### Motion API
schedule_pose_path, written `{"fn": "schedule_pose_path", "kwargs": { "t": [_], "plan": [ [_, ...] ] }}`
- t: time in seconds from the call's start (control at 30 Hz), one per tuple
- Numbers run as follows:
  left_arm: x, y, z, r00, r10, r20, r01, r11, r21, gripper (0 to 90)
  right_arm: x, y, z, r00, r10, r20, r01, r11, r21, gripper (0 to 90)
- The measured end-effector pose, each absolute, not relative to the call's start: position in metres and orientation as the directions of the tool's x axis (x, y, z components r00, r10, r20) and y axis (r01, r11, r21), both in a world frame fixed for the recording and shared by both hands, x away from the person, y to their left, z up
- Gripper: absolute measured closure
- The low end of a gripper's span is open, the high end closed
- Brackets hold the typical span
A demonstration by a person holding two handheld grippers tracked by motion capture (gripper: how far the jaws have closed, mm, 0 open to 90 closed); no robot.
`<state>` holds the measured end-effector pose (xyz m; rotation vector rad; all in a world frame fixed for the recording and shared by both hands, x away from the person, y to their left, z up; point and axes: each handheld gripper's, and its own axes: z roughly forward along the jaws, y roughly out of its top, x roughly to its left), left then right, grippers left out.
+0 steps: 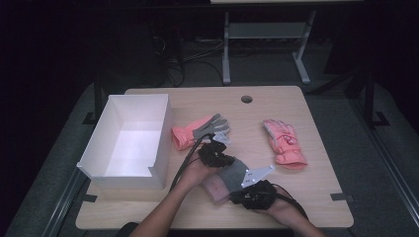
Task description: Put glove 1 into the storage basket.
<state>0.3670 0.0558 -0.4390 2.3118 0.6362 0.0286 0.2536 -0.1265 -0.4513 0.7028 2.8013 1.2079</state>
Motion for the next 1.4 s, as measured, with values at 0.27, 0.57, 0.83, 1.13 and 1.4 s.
{"fn": "schedule_pose_path", "kwargs": {
  "t": [0.27, 0.57, 0.83, 1.13, 1.4],
  "plan": [
    [0.366, 0.073, -0.429, 0.854, 0.499, -0.151, 0.456, -0.576, 0.679, 68.5, 0.254, -0.148, -0.449, -0.863, 0.480, 0.159, 0.445, 0.573, 0.688, 59.0],
    [0.369, 0.088, -0.428, 0.850, 0.513, -0.119, 0.451, -0.591, 0.669, 46.2, 0.249, -0.178, -0.449, -0.815, 0.560, 0.145, 0.492, 0.539, 0.683, 43.6],
    [0.355, 0.087, -0.427, 0.881, 0.454, -0.131, 0.424, -0.637, 0.644, 32.0, 0.241, -0.209, -0.450, -0.758, 0.633, 0.158, 0.548, 0.487, 0.680, 42.9],
    [0.328, 0.072, -0.438, 0.887, 0.440, -0.141, 0.430, -0.673, 0.603, 14.0, 0.244, -0.215, -0.452, -0.753, 0.642, 0.146, 0.549, 0.489, 0.678, 42.8],
    [0.325, 0.062, -0.451, 0.890, 0.437, -0.128, 0.424, -0.695, 0.580, 13.2, 0.245, -0.215, -0.451, -0.750, 0.646, 0.145, 0.551, 0.487, 0.678, 42.8]
  ]
}}
